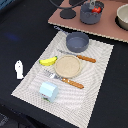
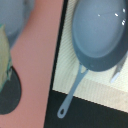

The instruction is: Interact with the objects in diverse but meaningful ways.

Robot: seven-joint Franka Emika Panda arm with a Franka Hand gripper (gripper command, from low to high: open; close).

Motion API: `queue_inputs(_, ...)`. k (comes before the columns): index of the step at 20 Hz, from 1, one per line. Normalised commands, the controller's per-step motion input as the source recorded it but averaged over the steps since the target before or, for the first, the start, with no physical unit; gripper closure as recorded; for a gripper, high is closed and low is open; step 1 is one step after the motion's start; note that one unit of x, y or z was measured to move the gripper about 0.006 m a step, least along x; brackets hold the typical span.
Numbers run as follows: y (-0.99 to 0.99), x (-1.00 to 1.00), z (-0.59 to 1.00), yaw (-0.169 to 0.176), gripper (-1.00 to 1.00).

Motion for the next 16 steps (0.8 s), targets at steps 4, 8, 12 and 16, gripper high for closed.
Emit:
queue_inputs(4, -0.64, -0.05, -0.13, 0.001, -1.00)
queue_inputs(8, -0.58, -0.10, -0.21, 0.006, -1.00)
queue_inputs(12, -0.51, -0.07, -0.29, 0.001, -1.00)
queue_inputs(16, -0.57, -0.41, -0.22, 0.007, -1.00)
